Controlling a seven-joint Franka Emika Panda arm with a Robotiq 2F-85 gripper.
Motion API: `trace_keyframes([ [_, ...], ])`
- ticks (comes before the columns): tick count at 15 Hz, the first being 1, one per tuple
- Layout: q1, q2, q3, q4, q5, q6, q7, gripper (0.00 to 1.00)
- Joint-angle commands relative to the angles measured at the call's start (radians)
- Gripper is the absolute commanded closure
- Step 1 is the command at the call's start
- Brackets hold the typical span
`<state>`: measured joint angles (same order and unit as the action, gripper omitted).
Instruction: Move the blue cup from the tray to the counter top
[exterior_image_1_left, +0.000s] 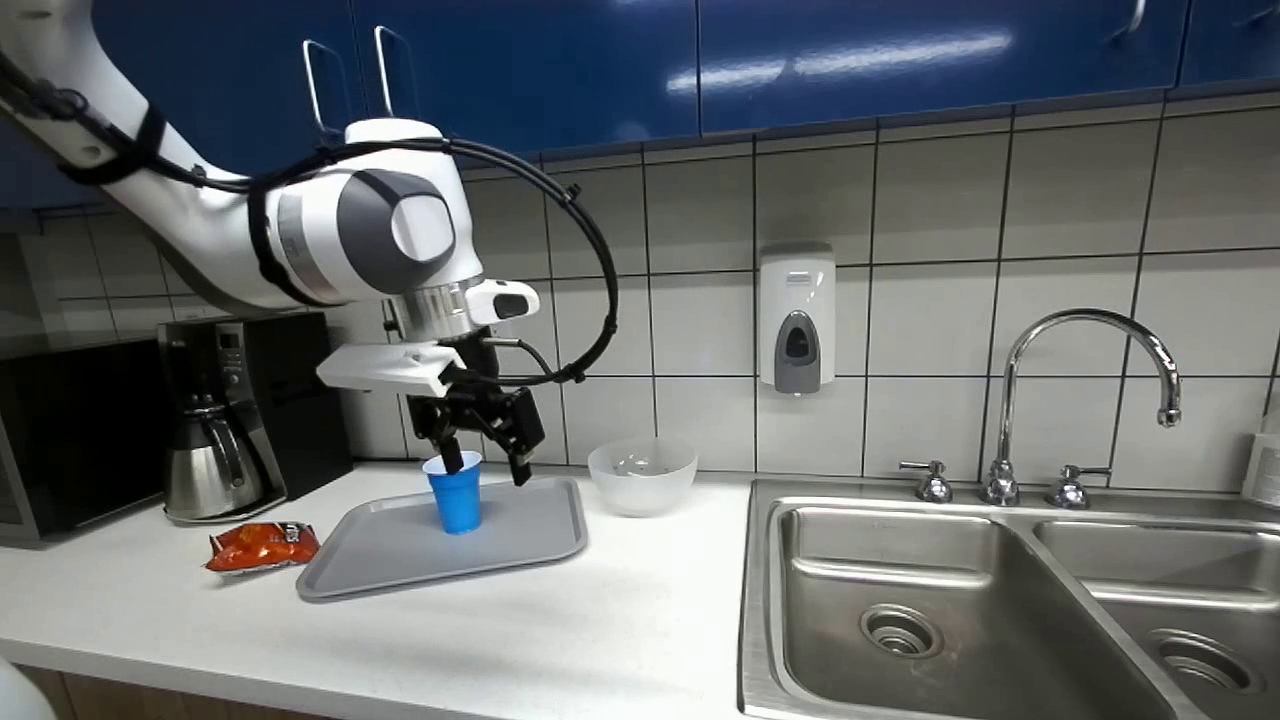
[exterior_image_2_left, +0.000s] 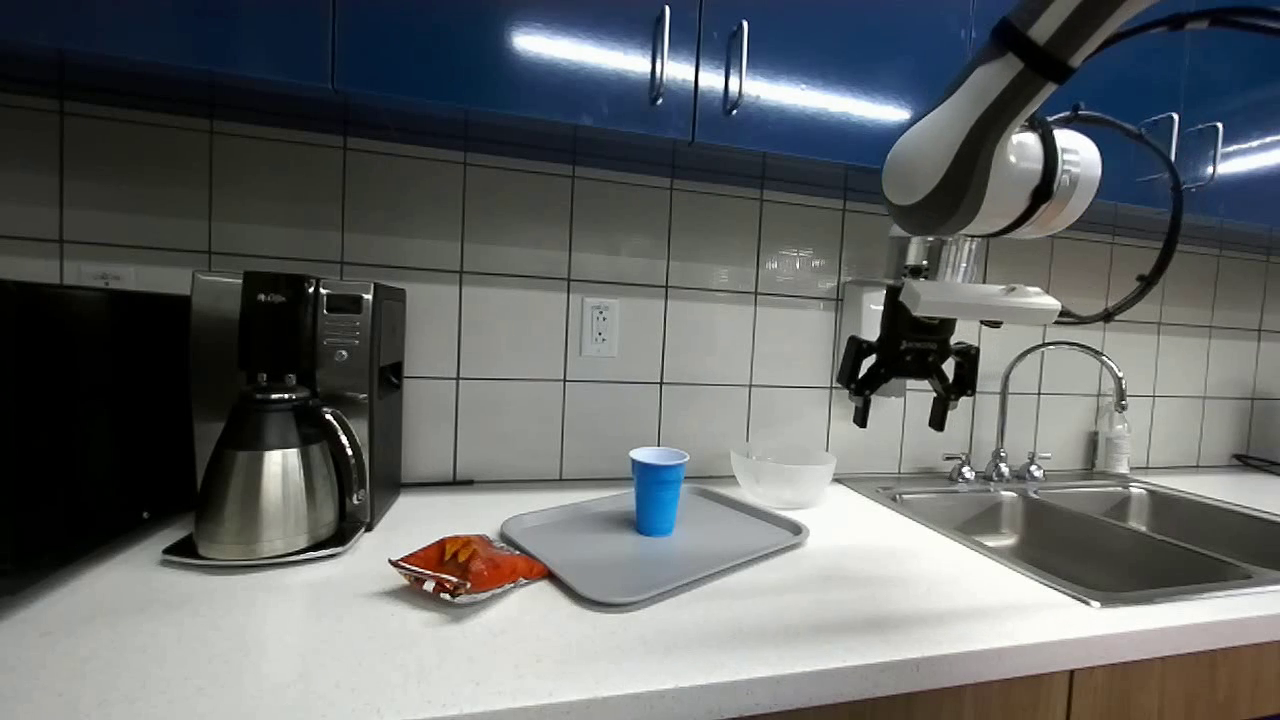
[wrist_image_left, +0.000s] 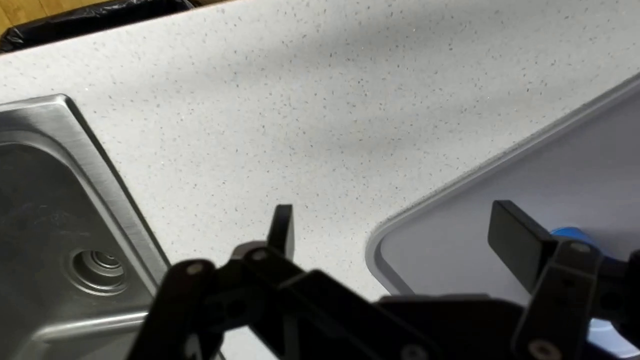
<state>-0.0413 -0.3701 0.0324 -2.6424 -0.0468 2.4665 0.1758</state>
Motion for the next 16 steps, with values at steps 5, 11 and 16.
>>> trace_keyframes([
  [5,-0.009,0.16,0.042,0.062,-0.066,0.146,0.066,0.0],
  [11,0.011,0.218,0.045,0.119,-0.067,0.187,0.061,0.0],
  [16,0.037,0.279,0.056,0.181,-0.07,0.211,0.086,0.0],
])
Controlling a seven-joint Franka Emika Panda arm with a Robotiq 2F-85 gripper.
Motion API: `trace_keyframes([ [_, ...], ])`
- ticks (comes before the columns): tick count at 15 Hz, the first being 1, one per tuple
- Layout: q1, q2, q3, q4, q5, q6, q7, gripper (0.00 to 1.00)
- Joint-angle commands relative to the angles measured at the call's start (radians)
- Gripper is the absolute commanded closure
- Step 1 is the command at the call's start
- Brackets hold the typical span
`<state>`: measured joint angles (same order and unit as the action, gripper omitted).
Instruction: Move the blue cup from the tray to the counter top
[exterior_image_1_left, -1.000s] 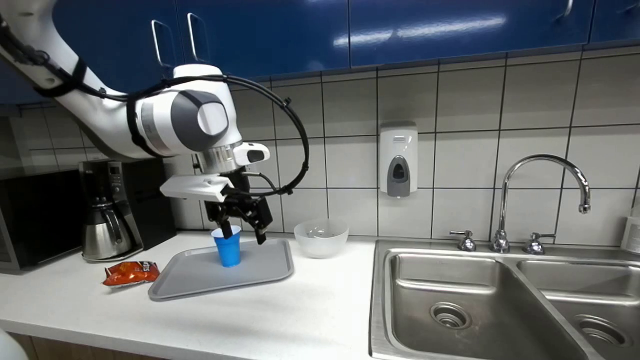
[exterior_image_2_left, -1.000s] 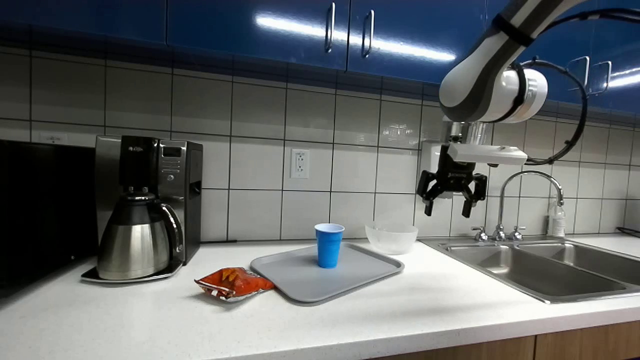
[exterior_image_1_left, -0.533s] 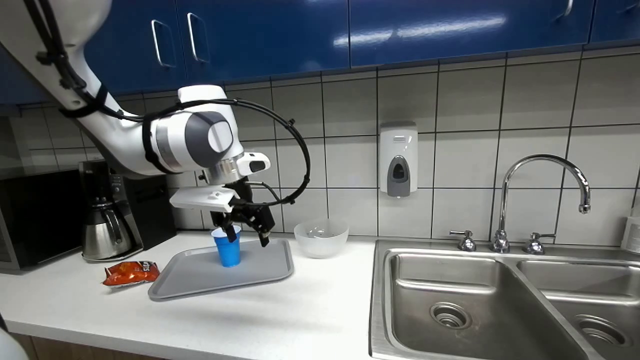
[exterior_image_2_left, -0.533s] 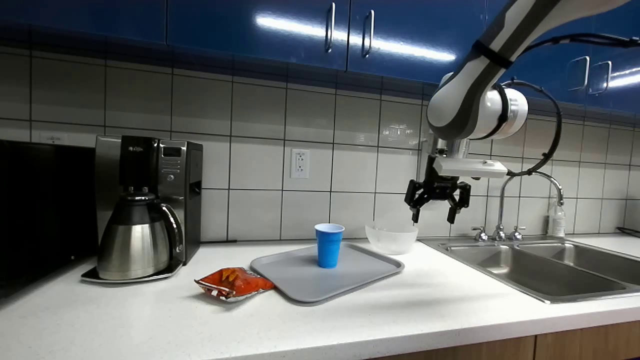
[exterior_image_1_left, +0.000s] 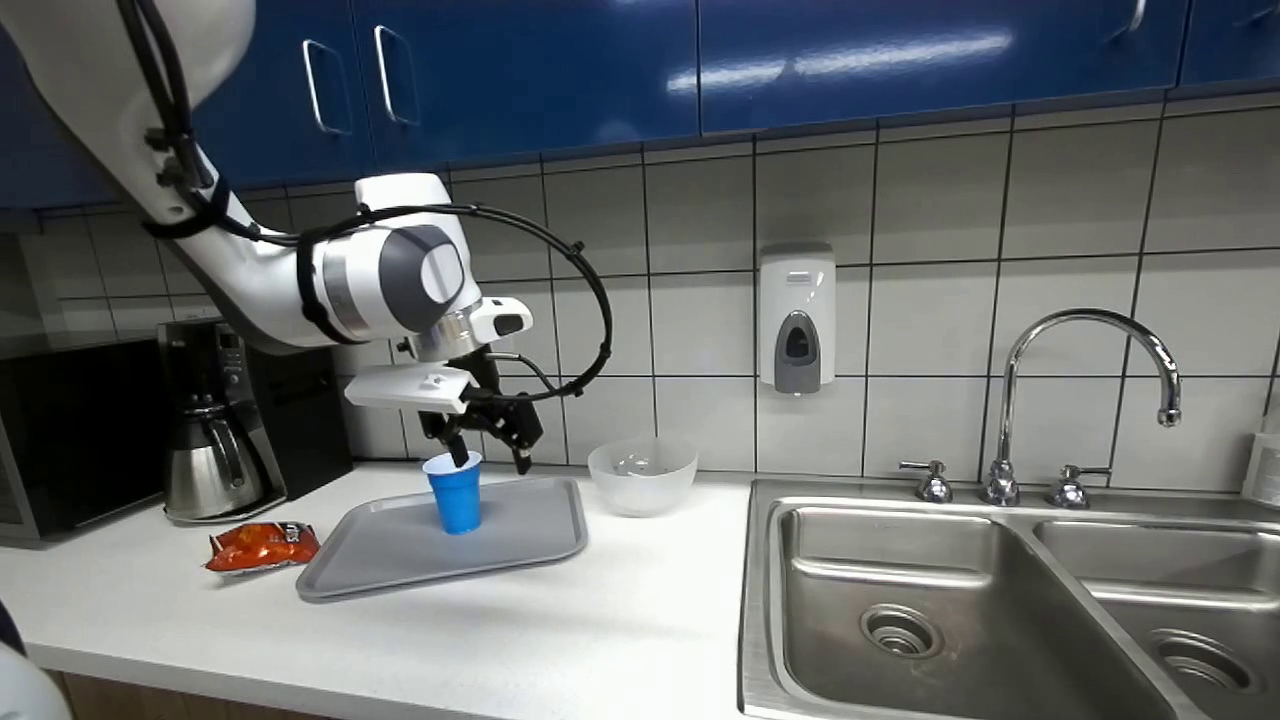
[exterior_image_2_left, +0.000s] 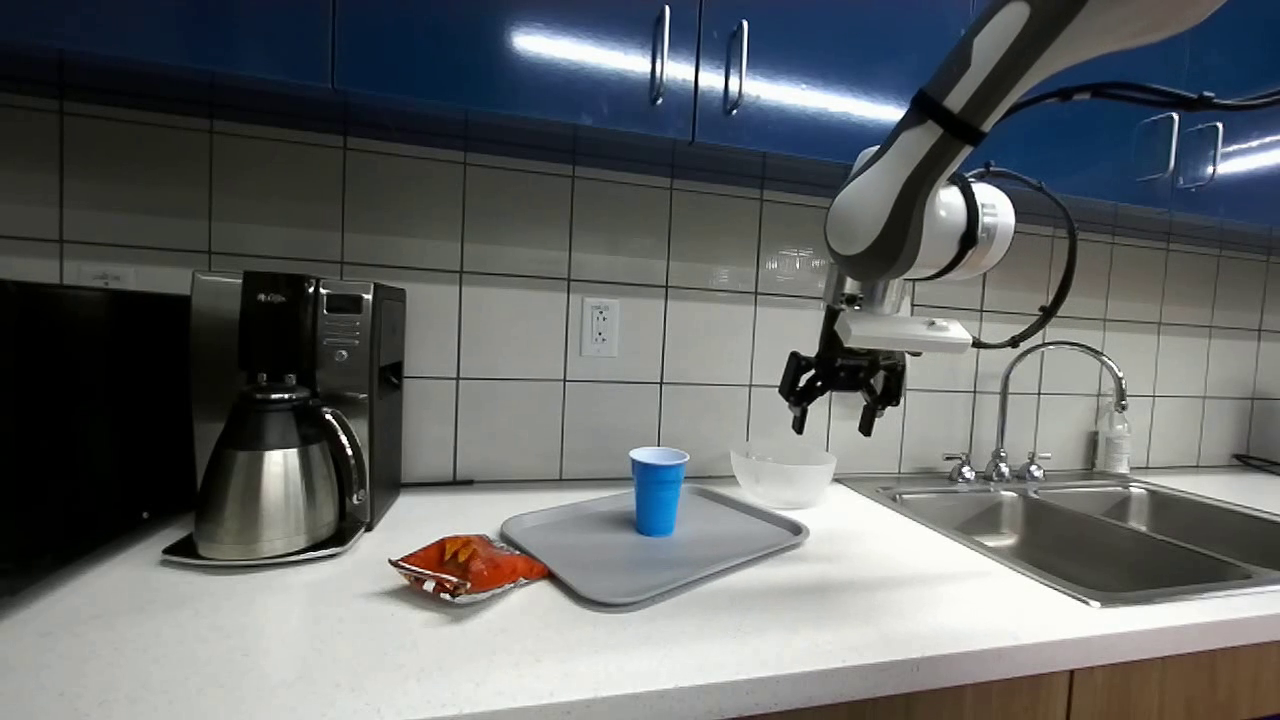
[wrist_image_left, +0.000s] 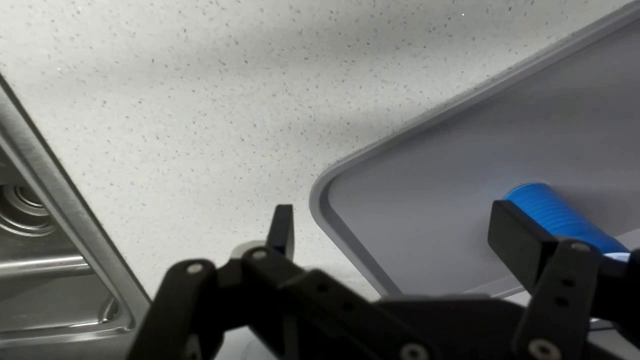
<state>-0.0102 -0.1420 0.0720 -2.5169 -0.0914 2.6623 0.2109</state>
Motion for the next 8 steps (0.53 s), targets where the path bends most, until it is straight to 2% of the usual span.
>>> trace_keyframes([
  [1,0.012,0.062,0.018,0.067,-0.027,0.02,0.059,0.0],
  [8,0.047,0.159,0.026,0.156,-0.123,0.052,0.208,0.0],
])
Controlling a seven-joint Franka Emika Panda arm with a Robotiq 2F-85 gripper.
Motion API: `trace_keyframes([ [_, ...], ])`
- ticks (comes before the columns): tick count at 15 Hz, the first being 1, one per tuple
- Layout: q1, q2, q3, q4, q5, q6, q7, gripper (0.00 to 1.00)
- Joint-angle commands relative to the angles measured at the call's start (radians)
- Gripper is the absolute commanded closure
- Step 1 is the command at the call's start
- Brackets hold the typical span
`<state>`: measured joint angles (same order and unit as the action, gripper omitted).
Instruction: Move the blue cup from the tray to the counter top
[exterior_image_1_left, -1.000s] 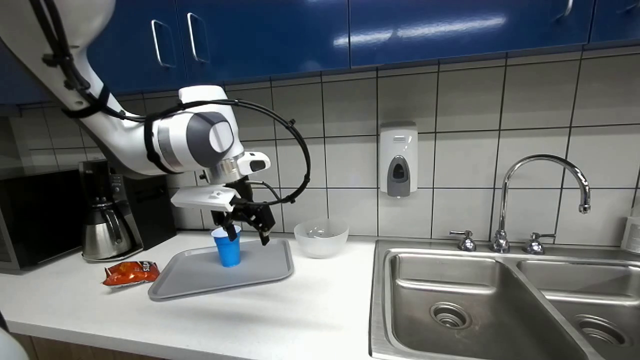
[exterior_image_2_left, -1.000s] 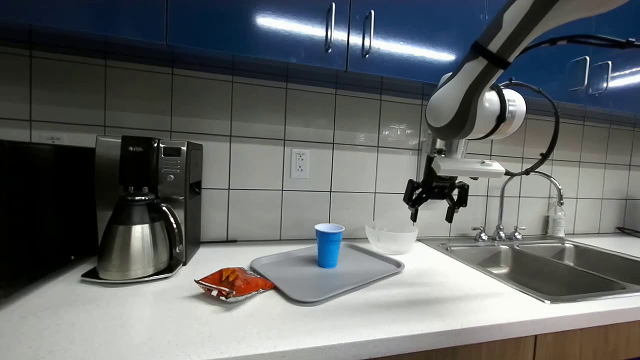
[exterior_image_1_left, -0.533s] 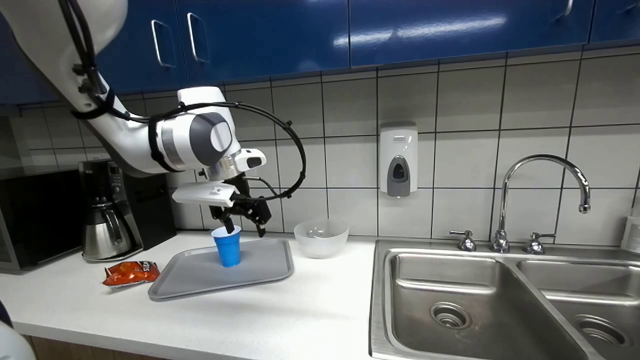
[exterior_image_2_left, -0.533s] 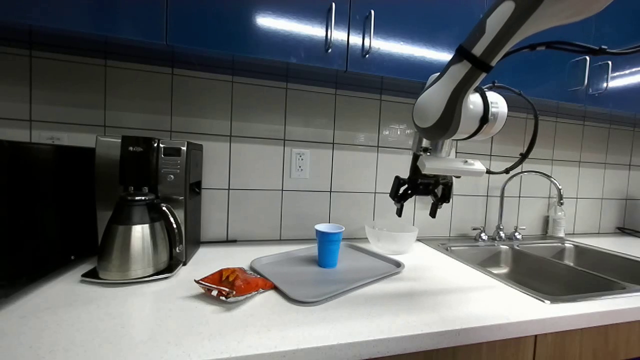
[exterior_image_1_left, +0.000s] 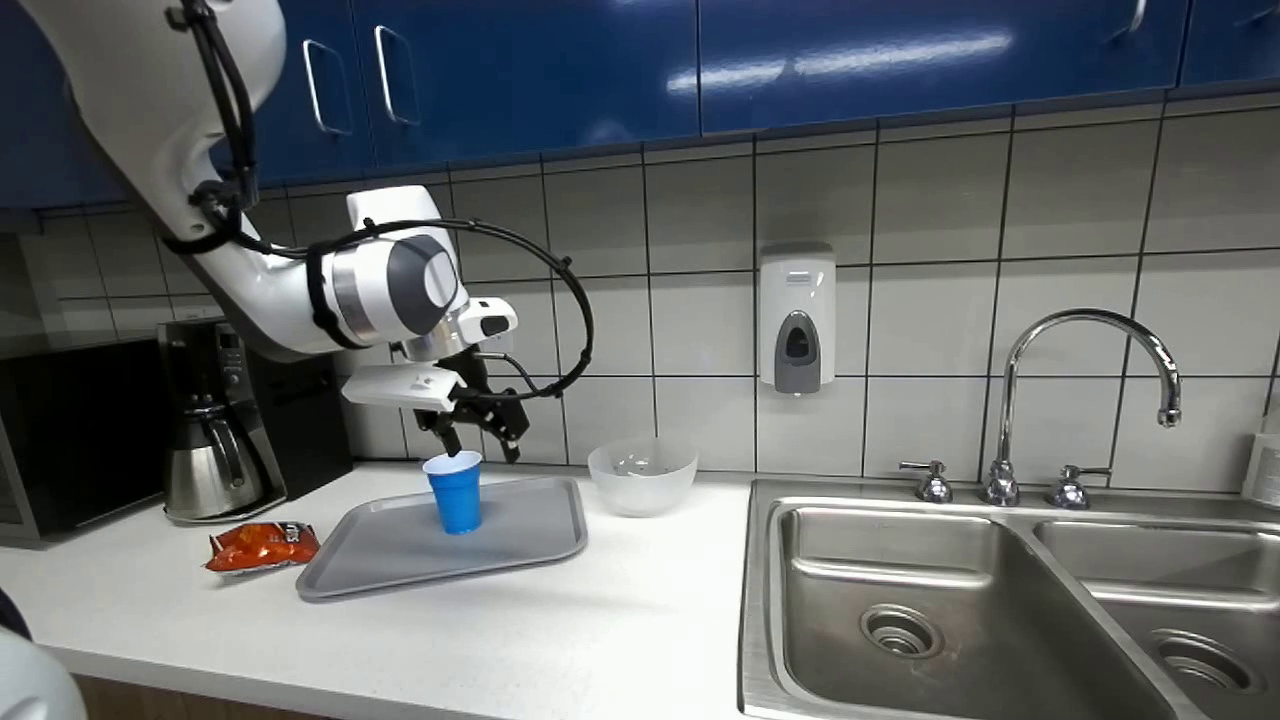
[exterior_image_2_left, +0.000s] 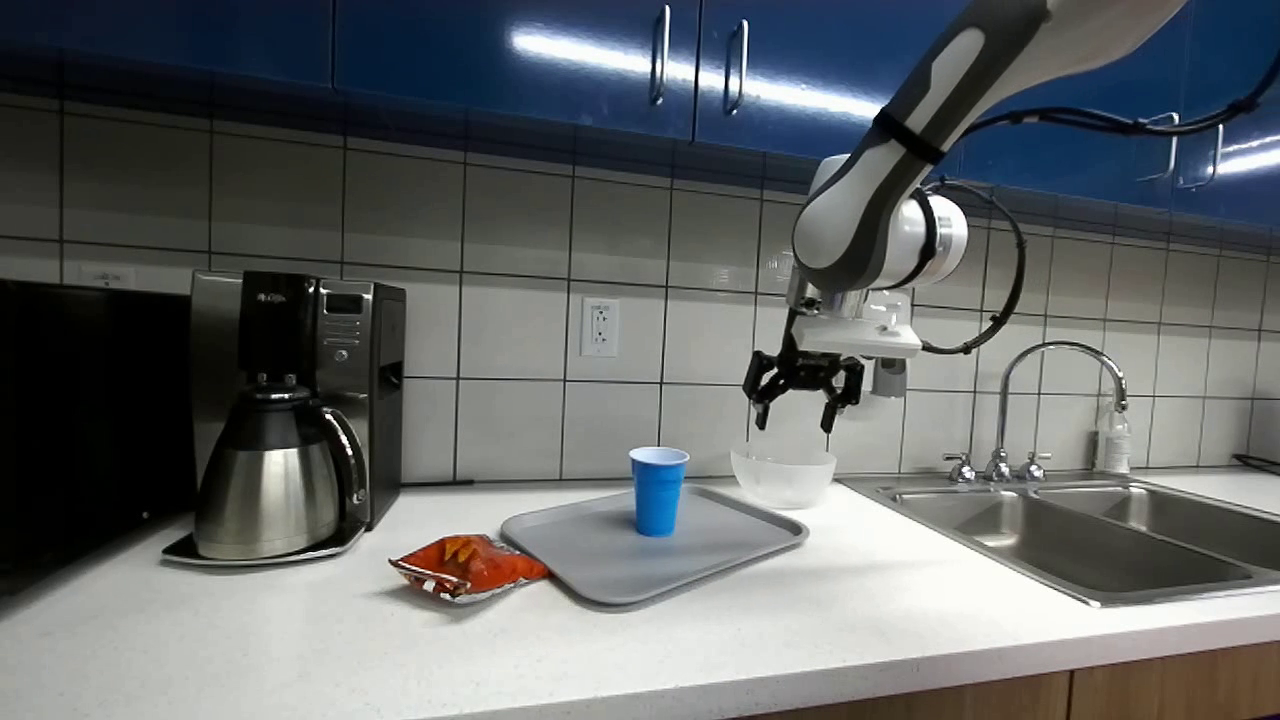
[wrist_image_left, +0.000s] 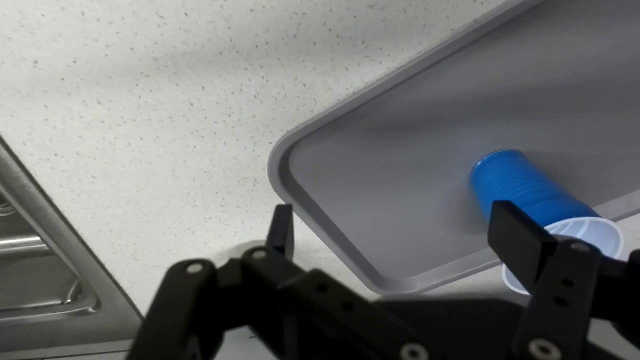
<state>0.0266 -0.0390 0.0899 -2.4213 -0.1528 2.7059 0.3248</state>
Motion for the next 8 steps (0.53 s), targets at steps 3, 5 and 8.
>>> trace_keyframes([
  [3,0.036,0.105,0.002,0.109,-0.114,0.008,0.178,0.0],
  [5,0.059,0.141,-0.007,0.145,-0.142,0.005,0.227,0.0],
  [8,0.1,0.195,-0.027,0.204,-0.19,0.005,0.309,0.0],
])
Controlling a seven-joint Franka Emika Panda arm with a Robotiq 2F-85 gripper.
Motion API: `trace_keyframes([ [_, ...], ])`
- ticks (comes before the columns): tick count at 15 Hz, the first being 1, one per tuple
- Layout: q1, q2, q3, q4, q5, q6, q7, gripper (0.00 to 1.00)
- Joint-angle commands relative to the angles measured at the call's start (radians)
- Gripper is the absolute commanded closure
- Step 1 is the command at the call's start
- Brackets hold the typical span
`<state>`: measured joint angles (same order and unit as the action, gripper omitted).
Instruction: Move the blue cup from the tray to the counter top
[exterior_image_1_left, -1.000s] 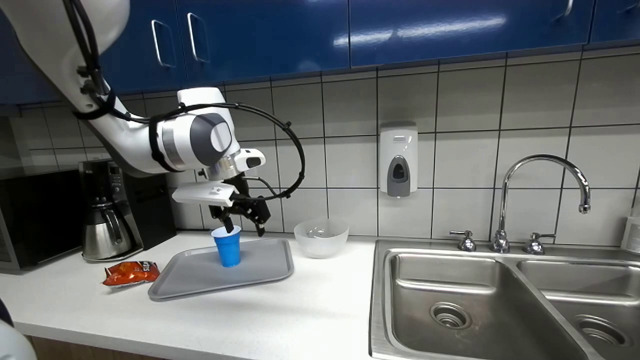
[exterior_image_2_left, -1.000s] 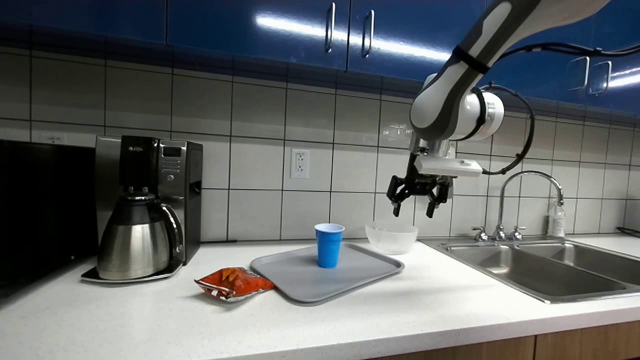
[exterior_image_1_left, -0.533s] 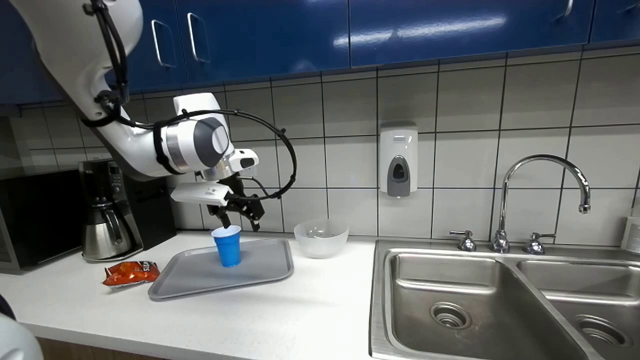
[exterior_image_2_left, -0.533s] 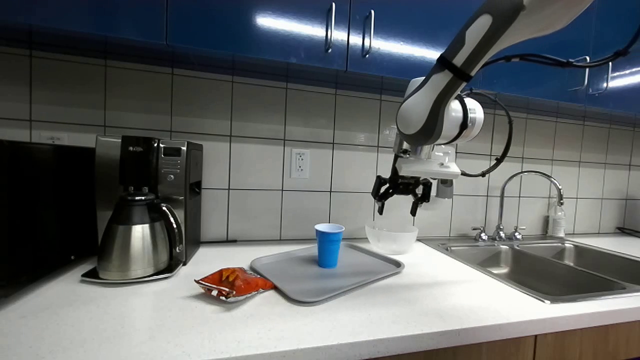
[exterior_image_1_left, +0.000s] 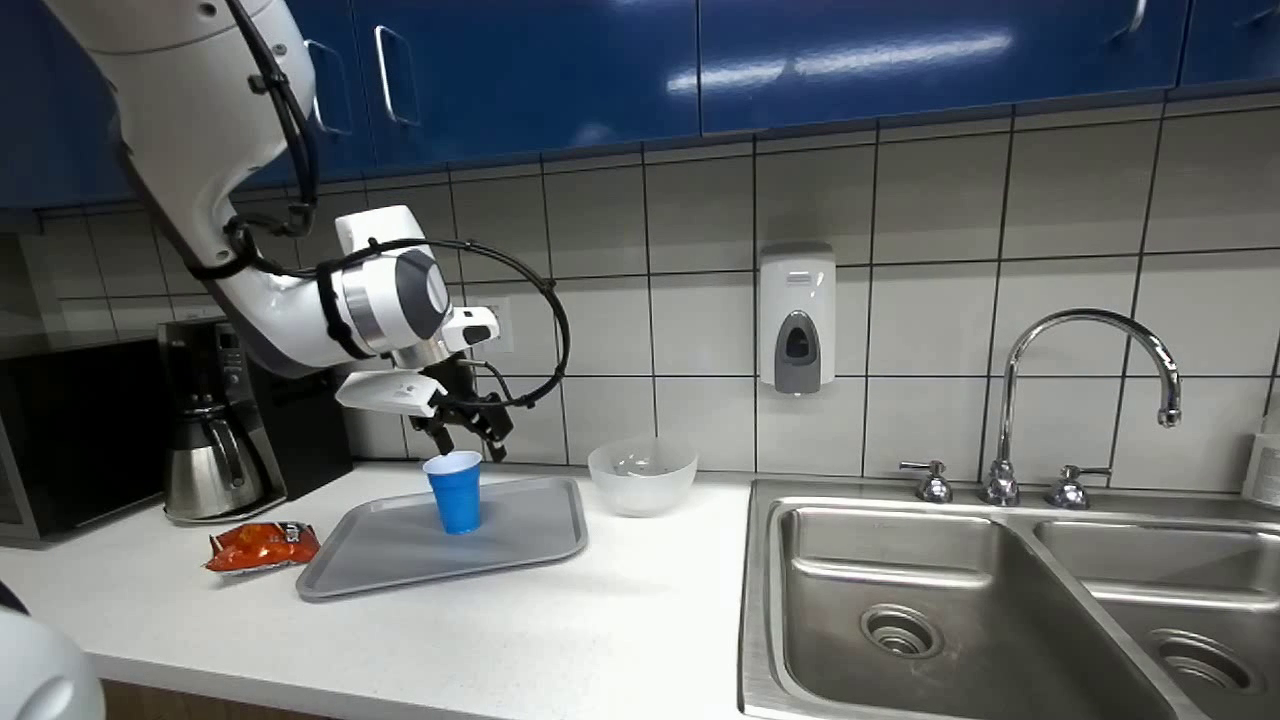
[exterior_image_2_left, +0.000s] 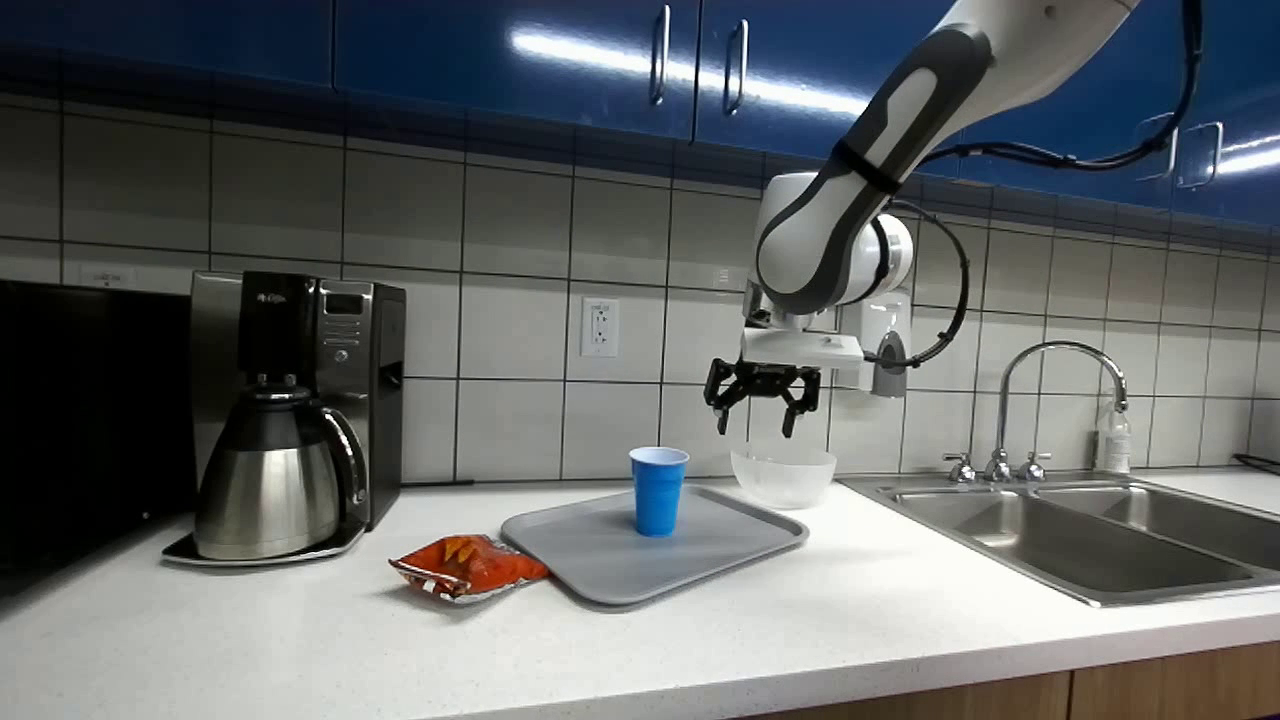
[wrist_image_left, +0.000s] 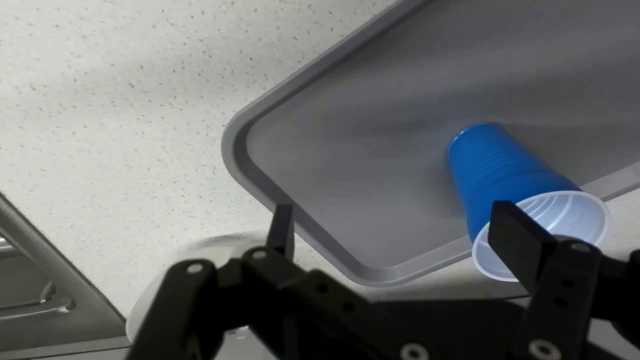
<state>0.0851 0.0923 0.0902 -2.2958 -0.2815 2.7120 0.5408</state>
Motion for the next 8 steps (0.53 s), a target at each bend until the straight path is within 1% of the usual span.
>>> trace_keyframes([
  [1,0.056,0.087,-0.035,0.105,-0.074,-0.006,0.117,0.0],
  [4,0.105,0.151,-0.072,0.175,-0.114,-0.01,0.189,0.0],
  [8,0.168,0.252,-0.118,0.275,-0.116,-0.024,0.236,0.0],
])
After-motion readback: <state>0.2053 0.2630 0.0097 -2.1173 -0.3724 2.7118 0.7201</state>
